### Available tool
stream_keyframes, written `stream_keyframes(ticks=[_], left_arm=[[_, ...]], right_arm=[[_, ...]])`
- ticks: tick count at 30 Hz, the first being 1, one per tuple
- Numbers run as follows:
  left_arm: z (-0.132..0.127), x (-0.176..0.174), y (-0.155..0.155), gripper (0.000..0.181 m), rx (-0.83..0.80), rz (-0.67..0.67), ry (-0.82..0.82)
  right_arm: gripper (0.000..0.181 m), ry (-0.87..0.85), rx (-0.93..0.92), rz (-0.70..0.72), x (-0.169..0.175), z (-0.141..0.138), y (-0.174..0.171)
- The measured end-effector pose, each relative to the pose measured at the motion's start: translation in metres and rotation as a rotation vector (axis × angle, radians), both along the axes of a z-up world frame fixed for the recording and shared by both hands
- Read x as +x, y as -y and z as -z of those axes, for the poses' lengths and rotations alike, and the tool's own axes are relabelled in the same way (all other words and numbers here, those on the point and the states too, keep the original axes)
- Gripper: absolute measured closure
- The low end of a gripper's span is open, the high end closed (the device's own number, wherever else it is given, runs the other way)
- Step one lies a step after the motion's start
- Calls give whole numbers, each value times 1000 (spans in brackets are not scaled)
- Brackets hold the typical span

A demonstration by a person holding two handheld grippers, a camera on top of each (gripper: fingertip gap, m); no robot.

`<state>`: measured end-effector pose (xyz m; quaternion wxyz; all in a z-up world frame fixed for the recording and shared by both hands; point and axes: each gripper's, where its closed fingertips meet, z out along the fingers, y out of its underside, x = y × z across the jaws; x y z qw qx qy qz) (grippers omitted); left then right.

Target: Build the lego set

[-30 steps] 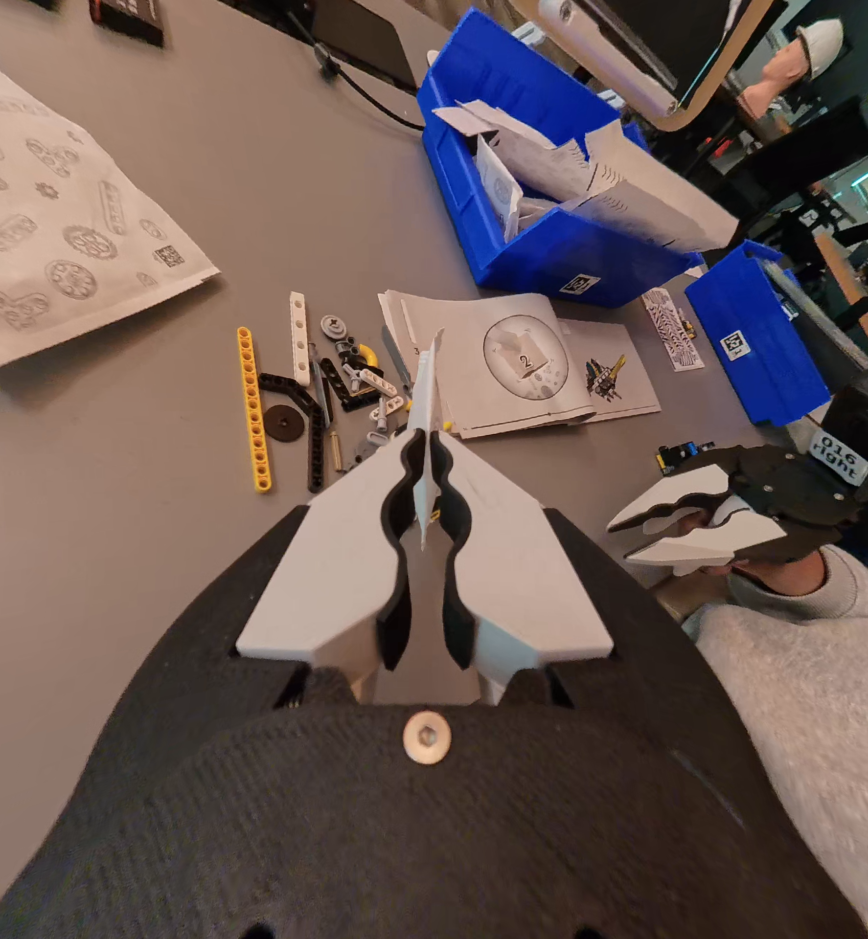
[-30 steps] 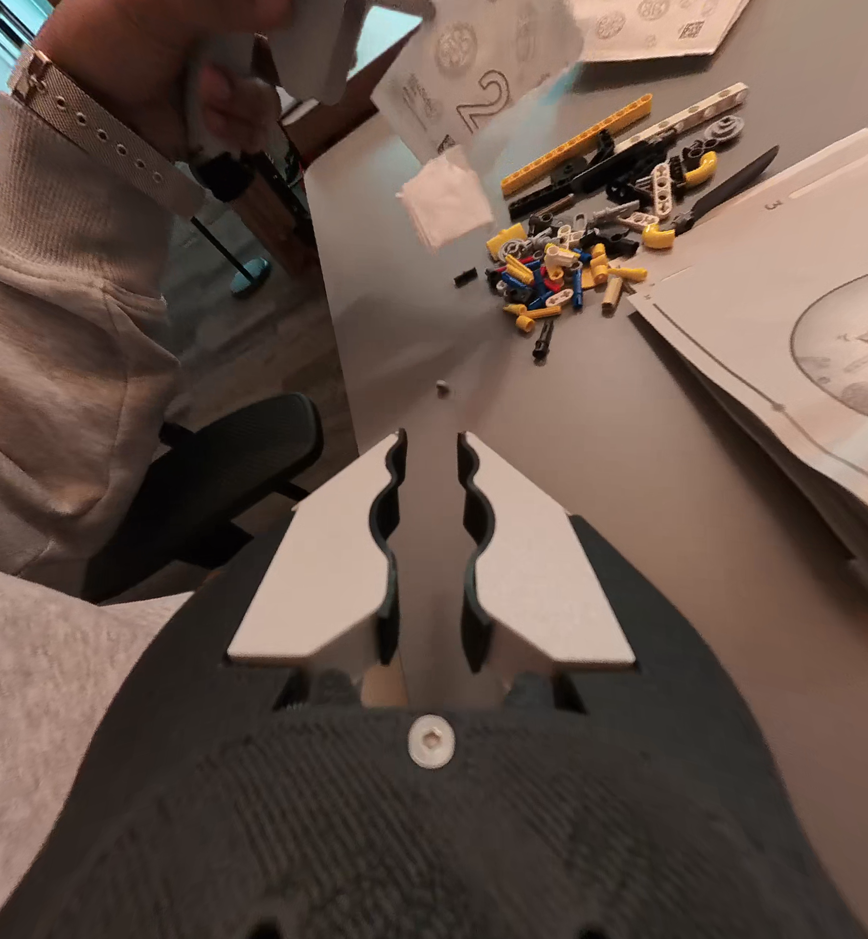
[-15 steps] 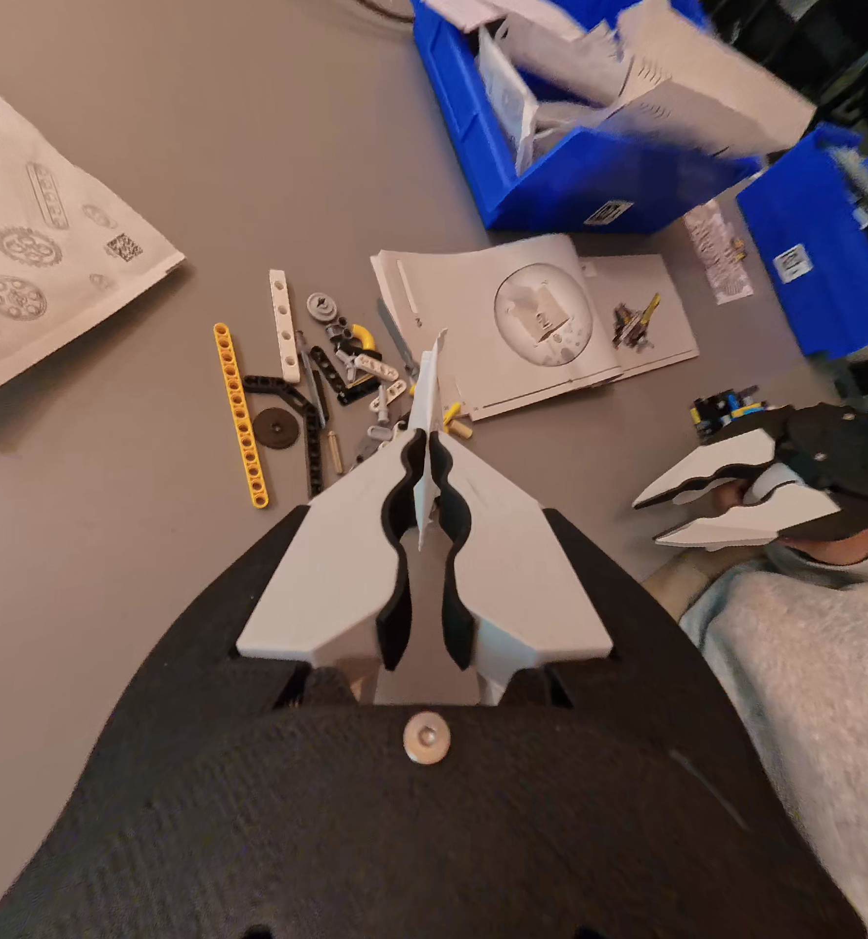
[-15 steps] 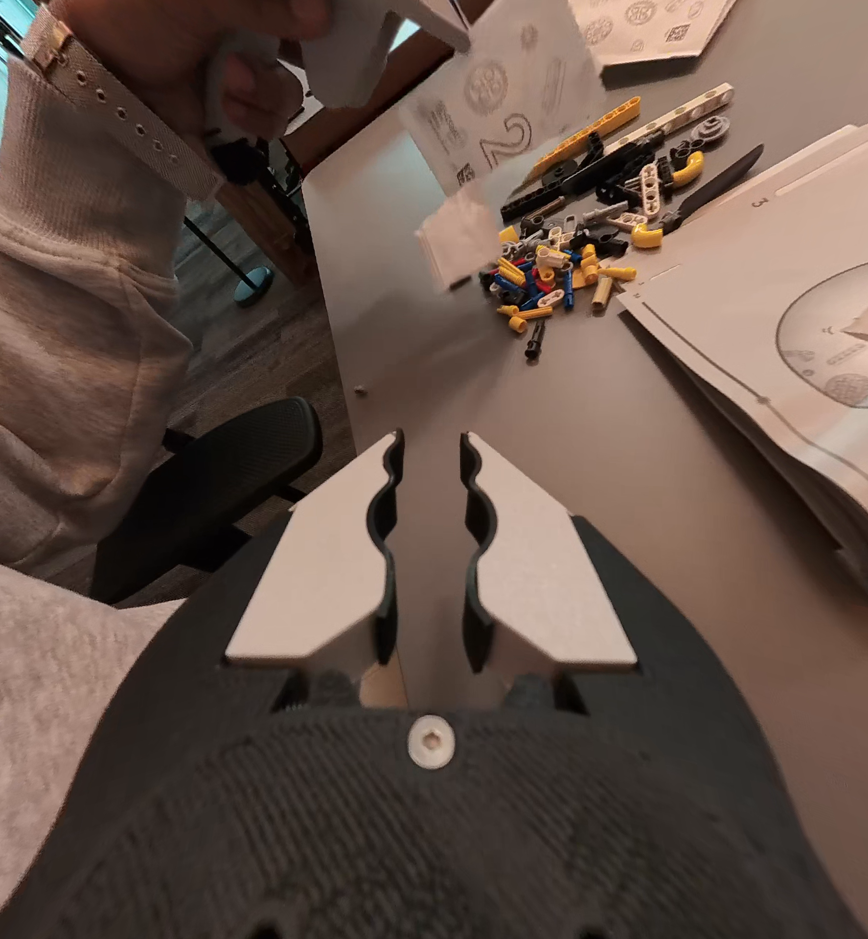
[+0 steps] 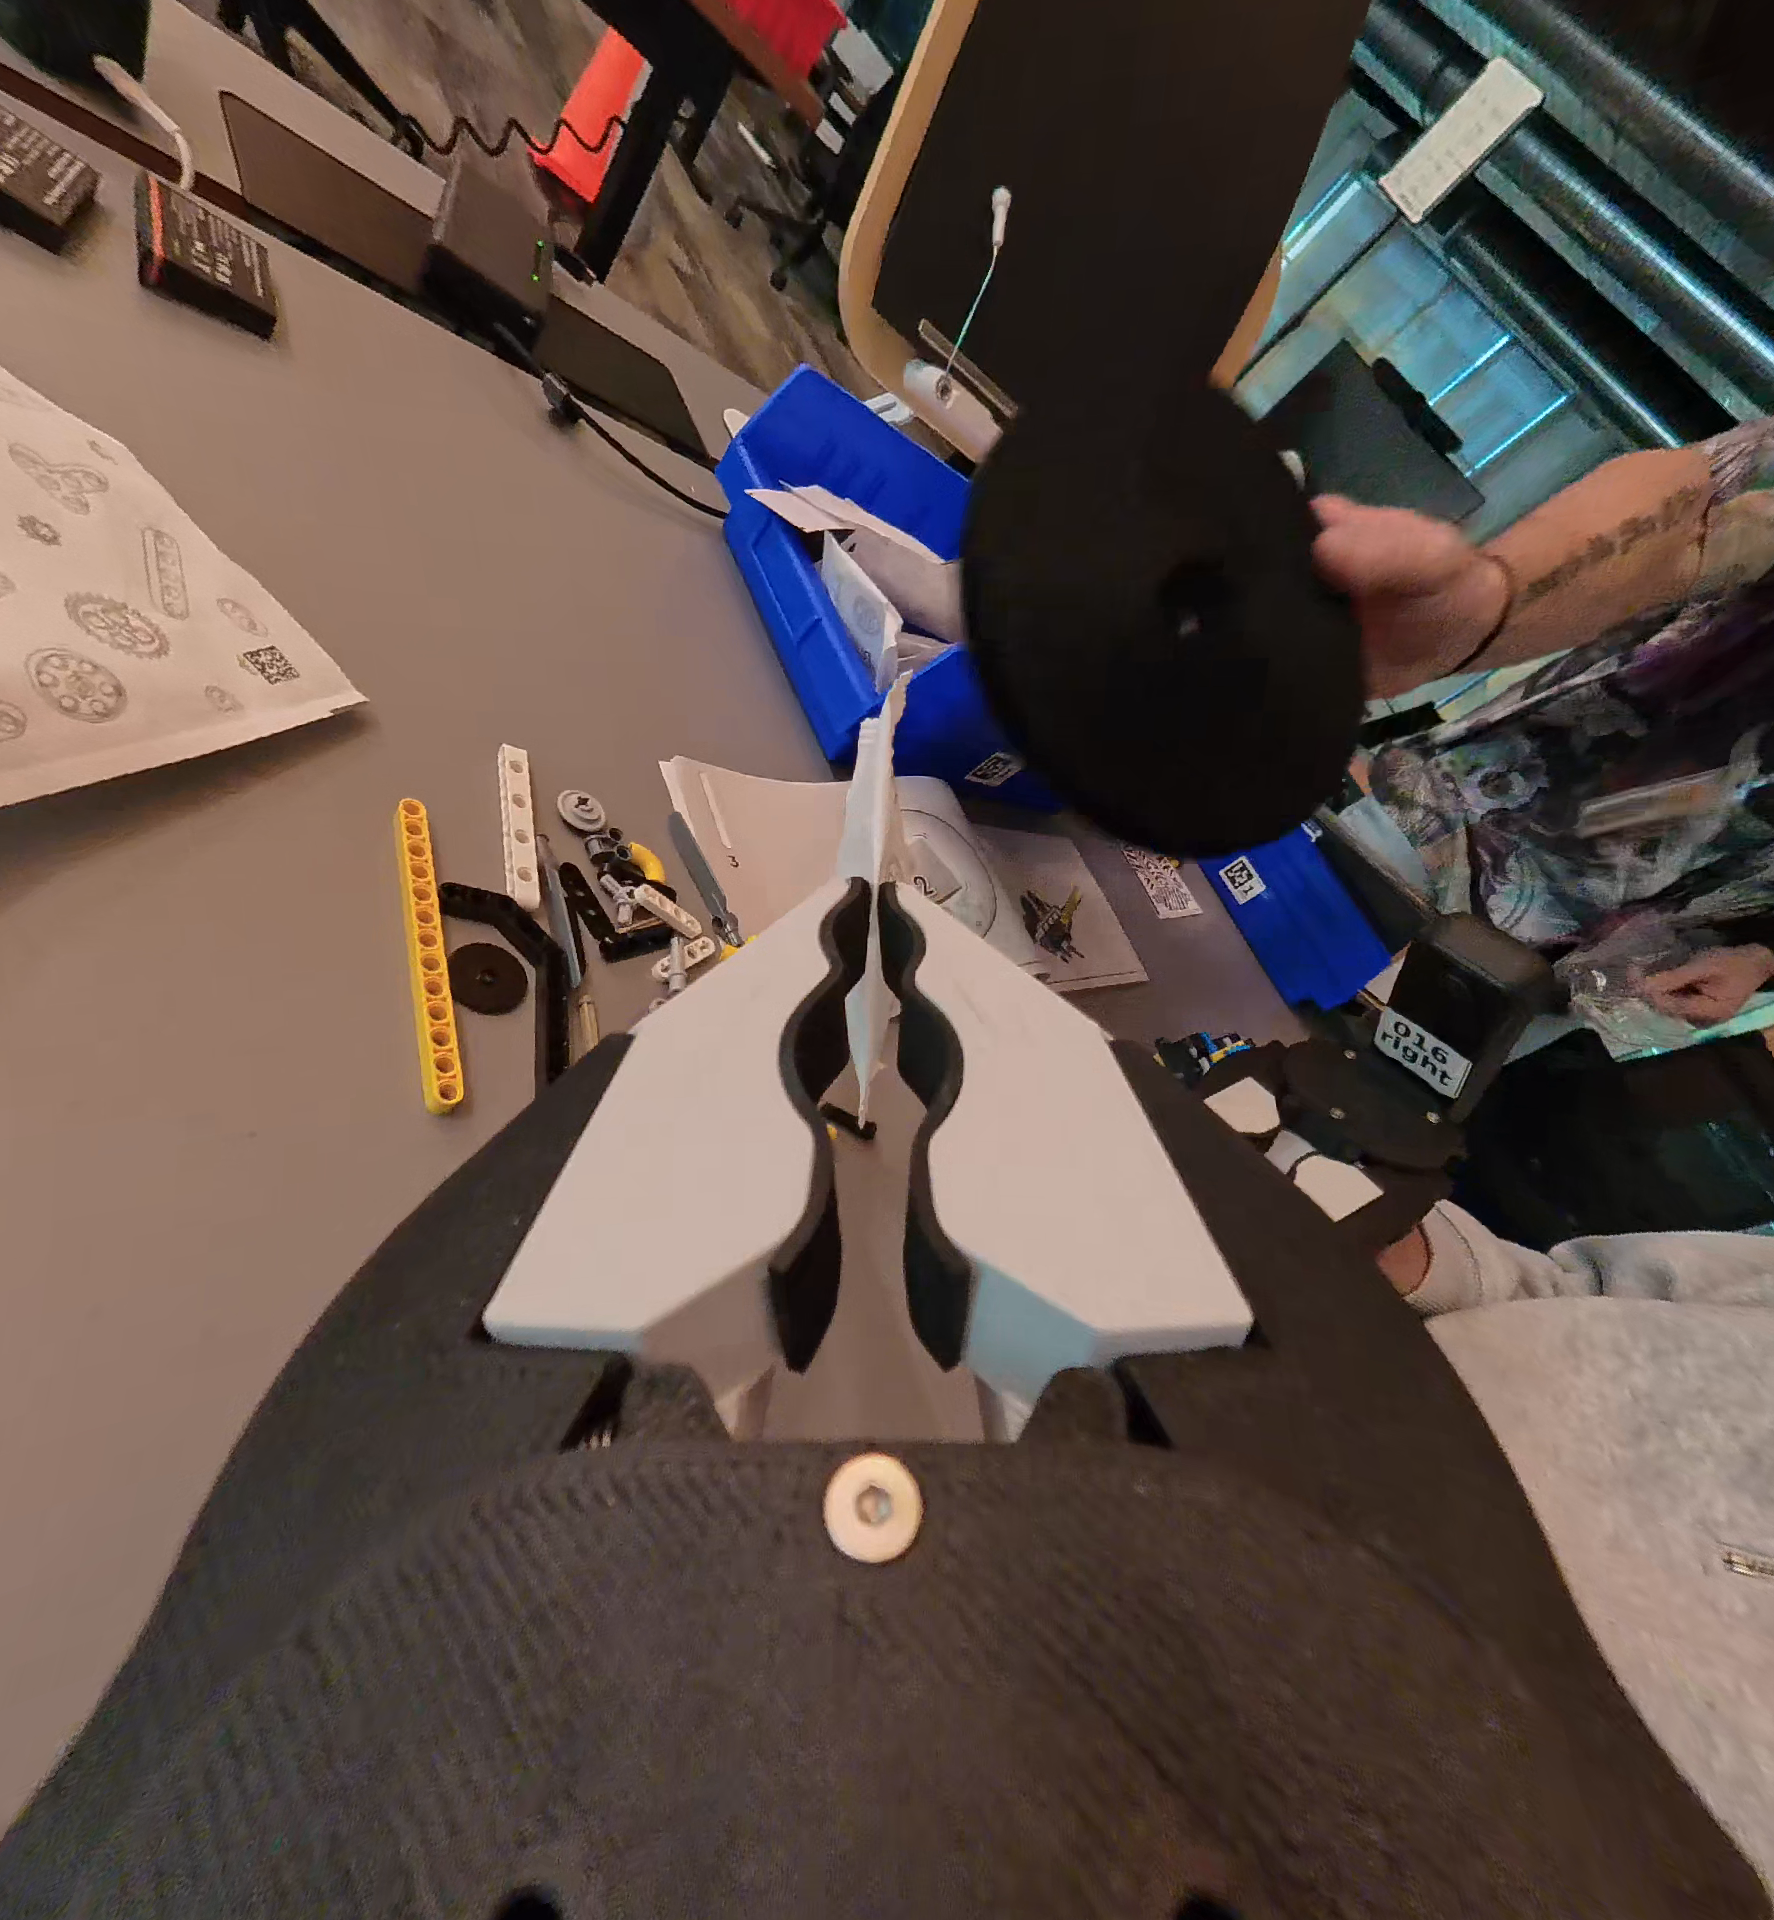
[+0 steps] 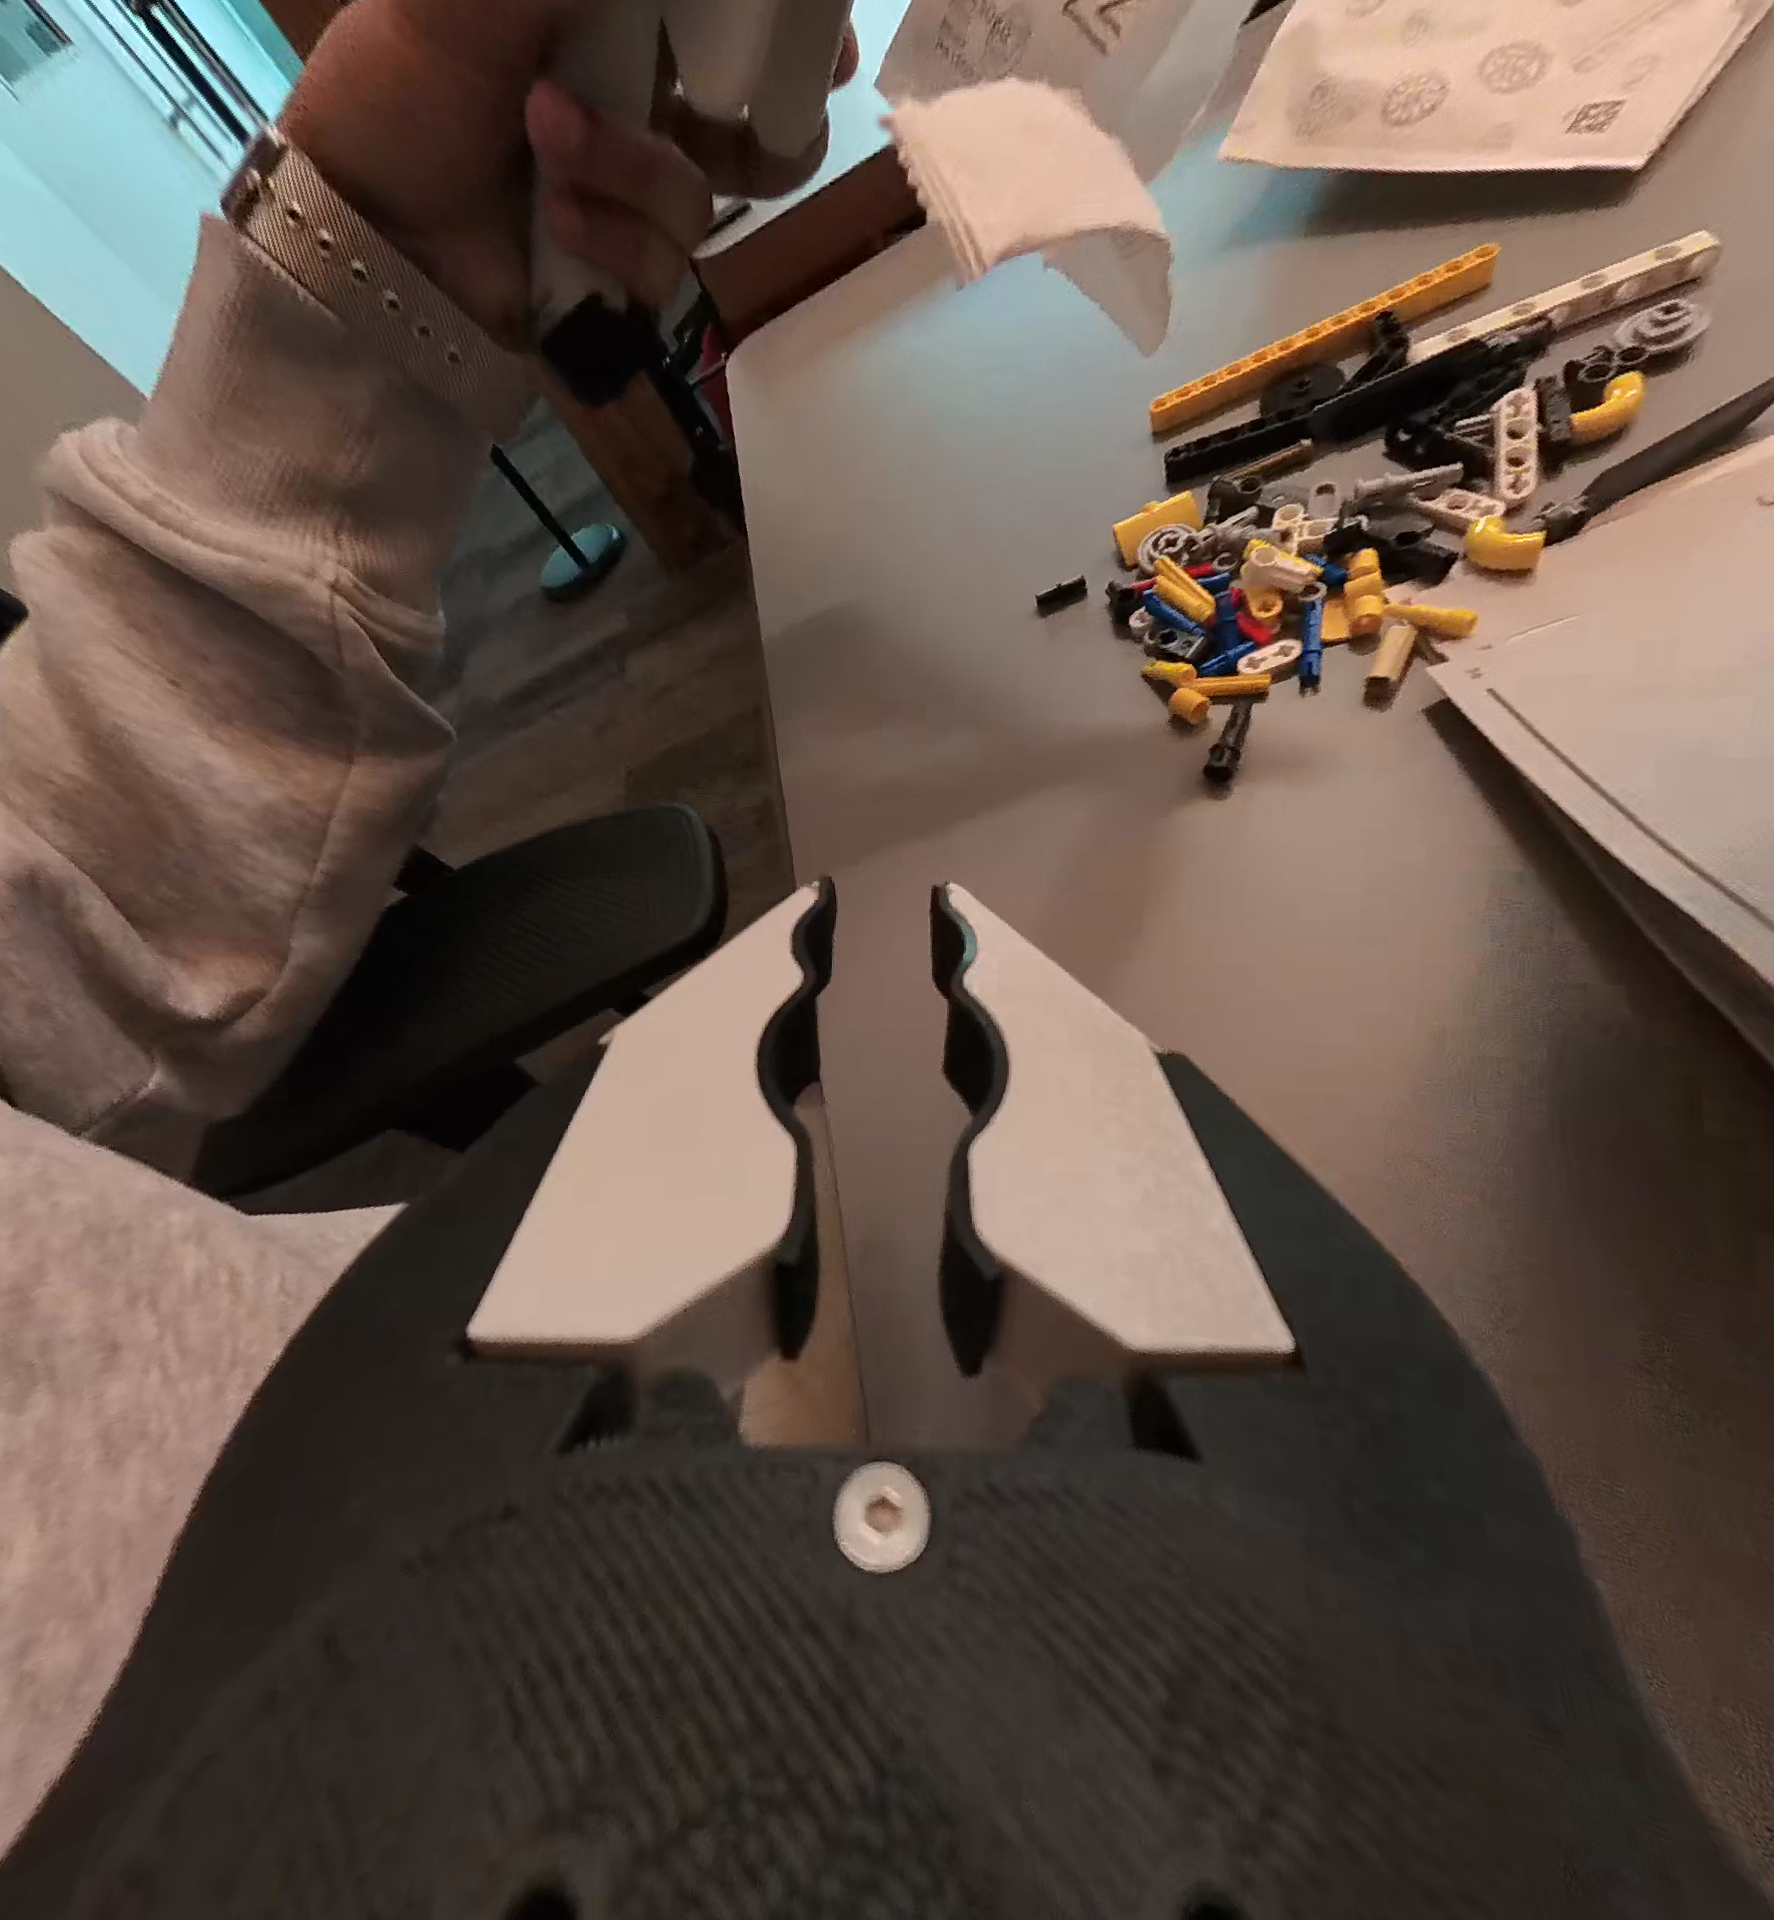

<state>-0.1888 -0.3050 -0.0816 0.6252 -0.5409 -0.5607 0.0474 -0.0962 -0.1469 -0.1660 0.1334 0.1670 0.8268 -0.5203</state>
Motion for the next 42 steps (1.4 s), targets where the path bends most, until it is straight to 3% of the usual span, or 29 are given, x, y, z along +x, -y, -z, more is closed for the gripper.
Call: stream_keyframes(ticks=[18, 36, 39, 42], left_arm=[[-5, 7, 30, 181, 90, -110, -92], [-10, 6, 36, 181, 102, -147, -119], [-9, -6, 35, 181, 100, -156, -105], [-8, -44, 33, 181, 73, -142, -63]], right_arm=[[169, -55, 19, 40, 3, -1, -11], [169, -78, 2, 50, 4, -7, -15], [168, -76, -2, 51, 3, -8, -16], [168, -71, -4, 46, 4, -7, -17]])
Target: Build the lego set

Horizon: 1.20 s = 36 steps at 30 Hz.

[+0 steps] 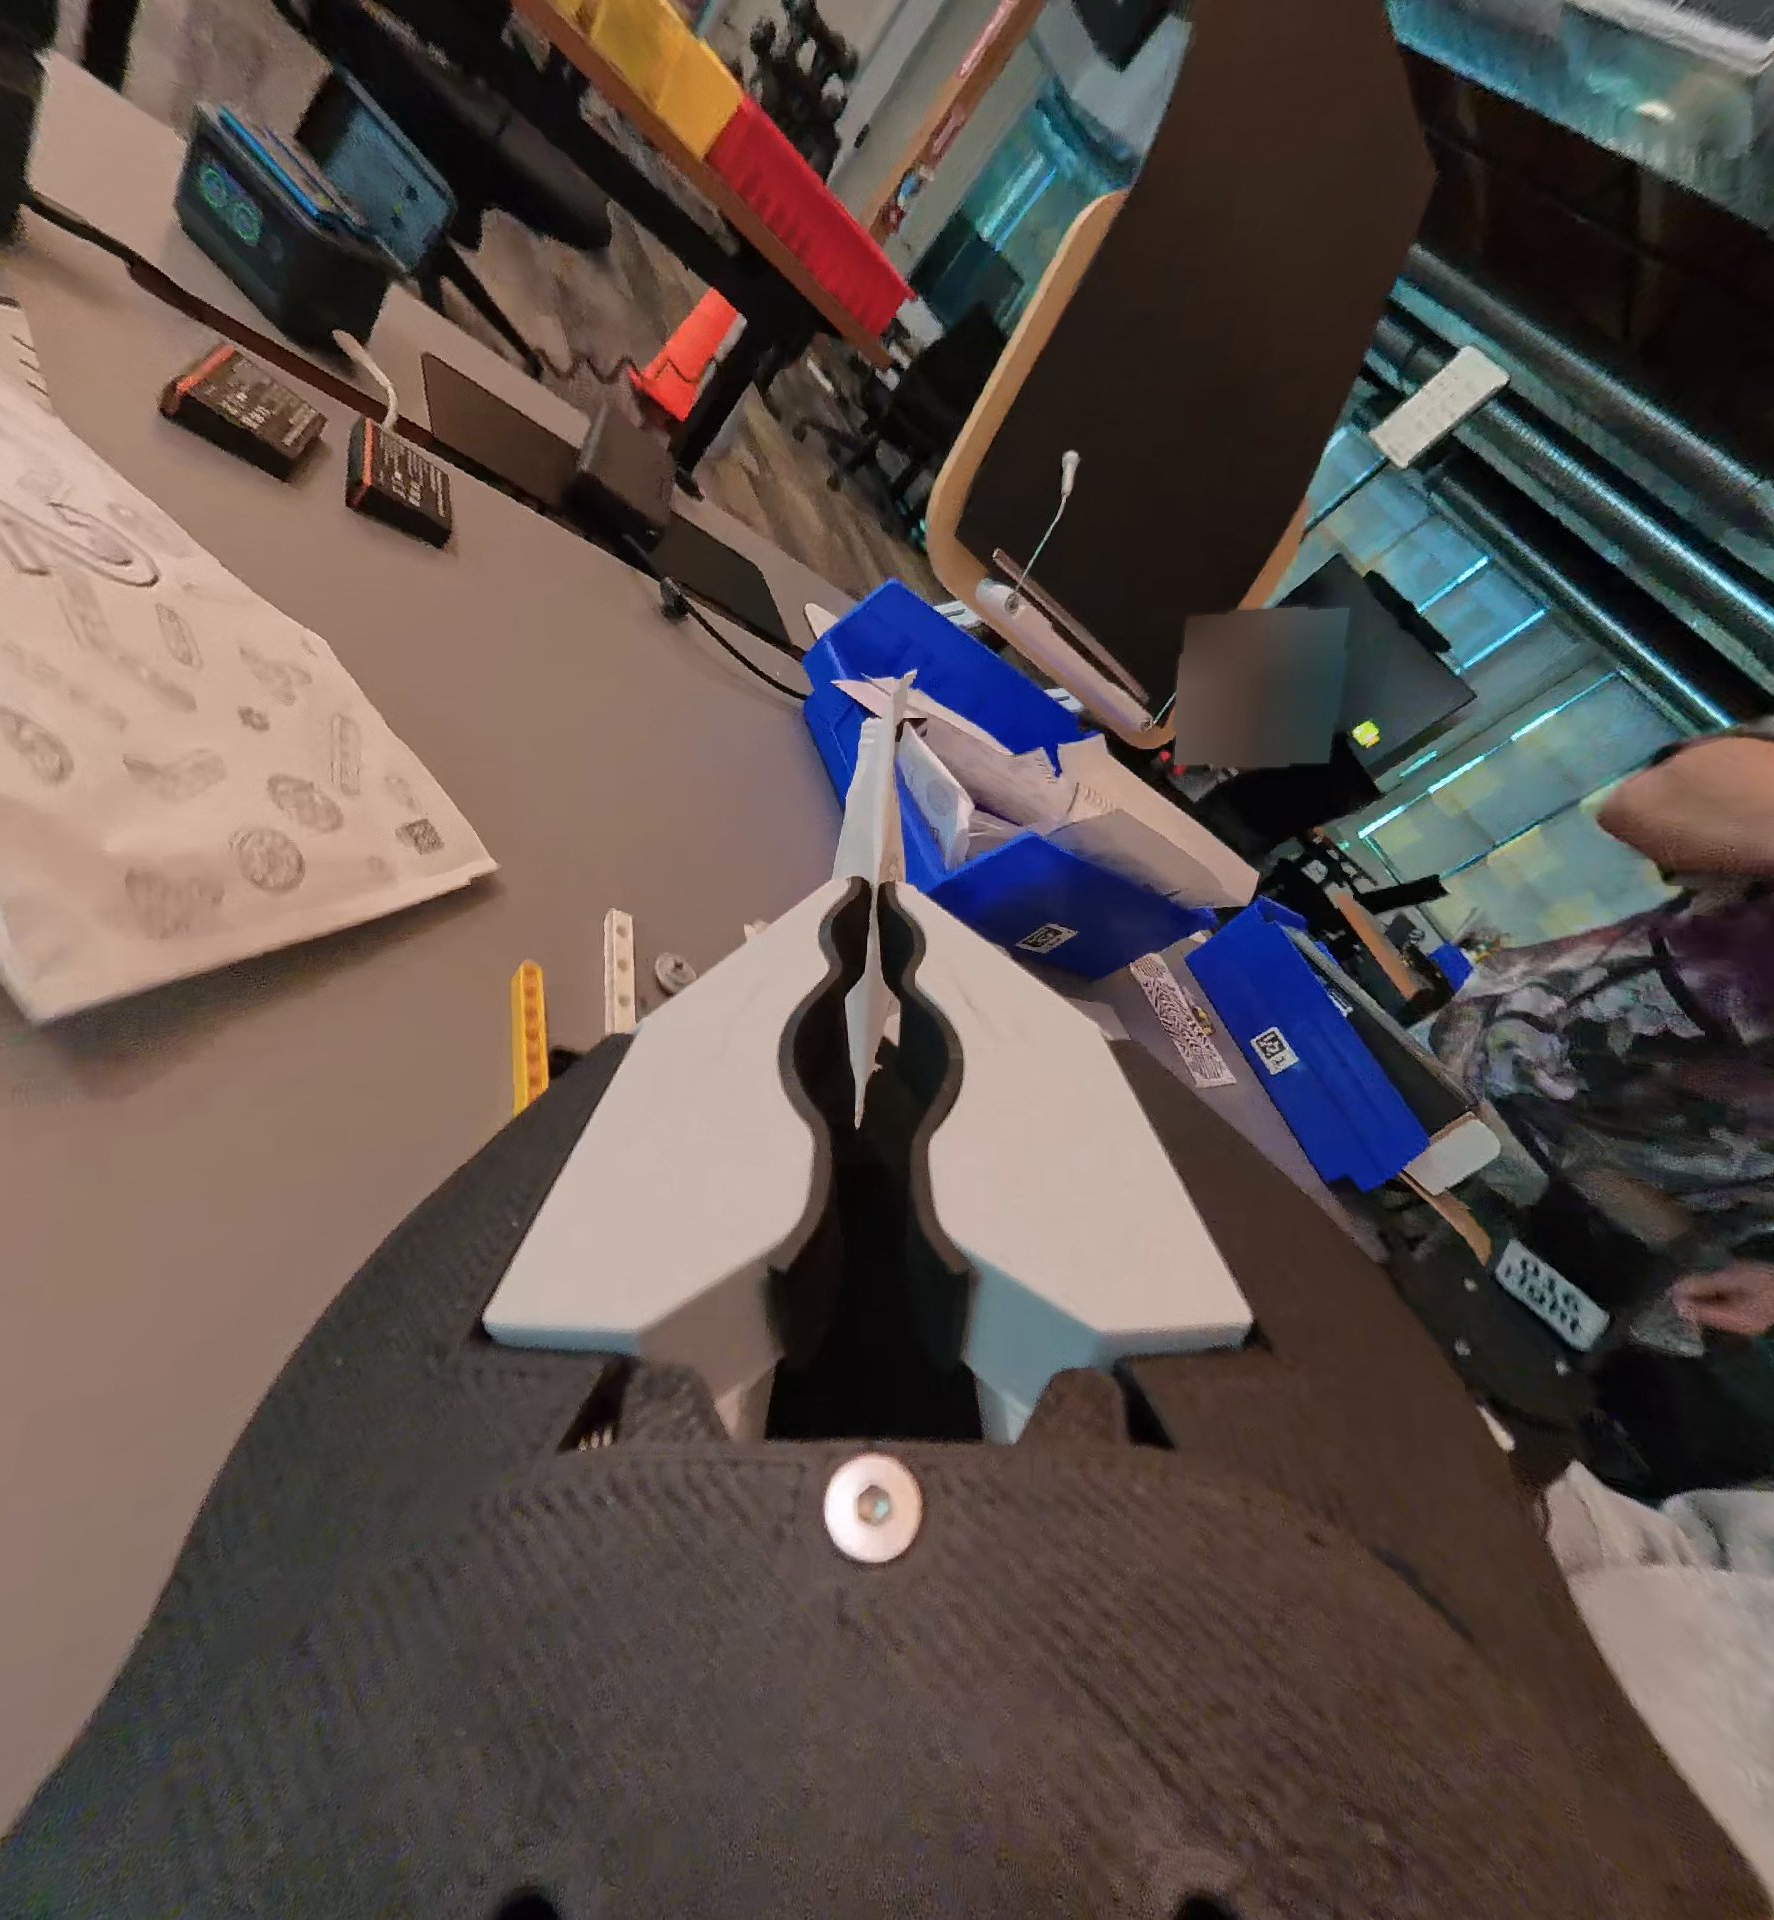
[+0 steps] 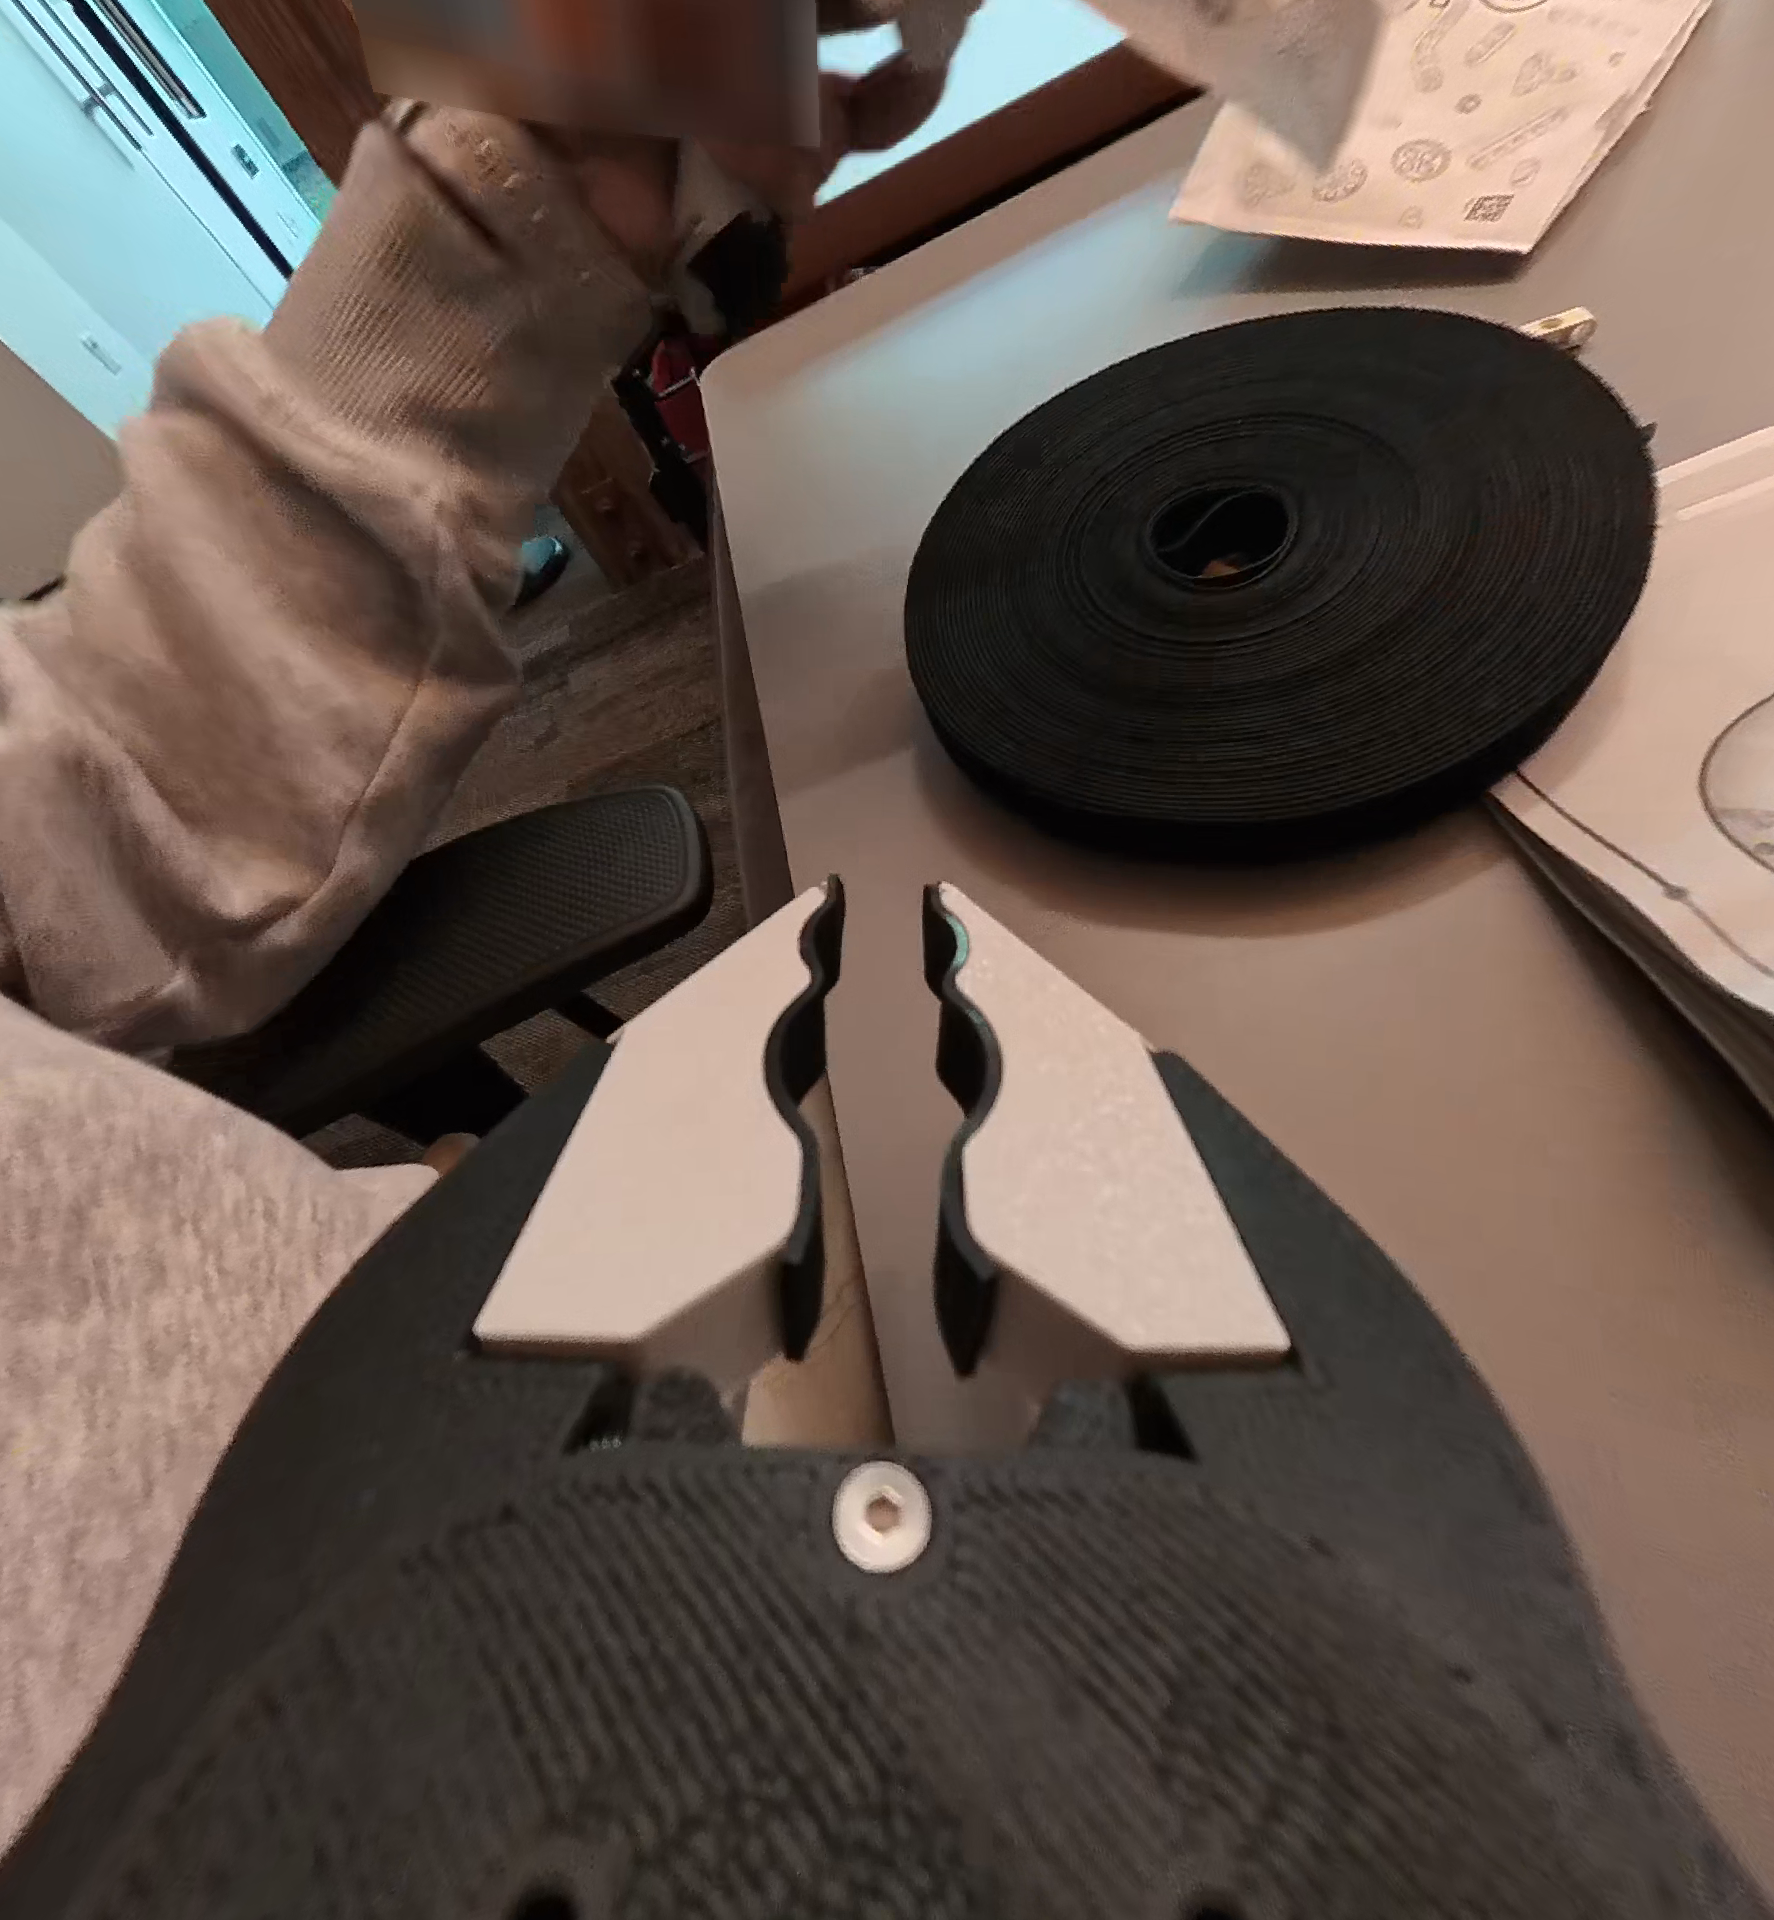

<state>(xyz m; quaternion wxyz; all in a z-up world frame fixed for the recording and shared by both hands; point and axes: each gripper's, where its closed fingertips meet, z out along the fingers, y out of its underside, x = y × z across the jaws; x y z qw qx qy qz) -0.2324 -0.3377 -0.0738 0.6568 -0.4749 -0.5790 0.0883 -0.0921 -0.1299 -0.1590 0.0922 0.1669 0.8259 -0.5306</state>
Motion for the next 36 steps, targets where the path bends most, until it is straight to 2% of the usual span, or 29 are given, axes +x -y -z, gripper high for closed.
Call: stream_keyframes(ticks=[4, 7, 9, 11, 13, 16, 18, 21, 23, 26, 28, 30, 32, 34, 36], left_arm=[[3, -80, -13, 181, 108, 83, 89], [38, -142, -20, 181, 85, 85, 216], [59, -170, -29, 181, 107, 96, 280], [72, -188, -36, 181, 143, 100, 315], [87, -197, -36, 181, 100, 84, 356], [100, -199, -27, 163, -1, 51, 391], [93, -195, -22, 153, 15, 46, 376], [61, -173, -18, 147, 73, 56, 291], [32, -144, -20, 152, 95, 82, 197], [-8, -74, -33, 157, 105, 149, 71], [-22, -22, -32, 155, 65, 106, -3], [-15, 24, -22, 155, -17, -32, -50], [20, 65, -10, 168, -130, -214, -9], [65, 104, -3, 170, -224, -336, 96], [89, 135, 8, 171, -226, -444, 139]], right_arm=[[168, 9, -11, 4, -2, -1, -2], [167, 5, -19, 21, -6, -4, -5], [167, -6, -15, 39, -10, -5, -10], [167, -11, -9, 59, -14, -4, -16], [167, -4, -4, 76, -17, -2, -21], [167, 22, -9, 92, -21, 1, -27], [167, 33, -15, 97, -22, 2, -29], [166, 27, -14, 98, -23, 3, -29], [166, 9, -15, 93, -22, 0, -29], [158, -27, -29, 82, -21, -6, -28], [152, -40, -40, 82, -20, -8, -26], [147, -39, -43, 74, -18, -7, -22], [144, -26, -24, 55, -14, -2, -14], [142, -13, 7, 36, -9, 5, -5], [142, -17, 26, 21, -3, 9, 5]])
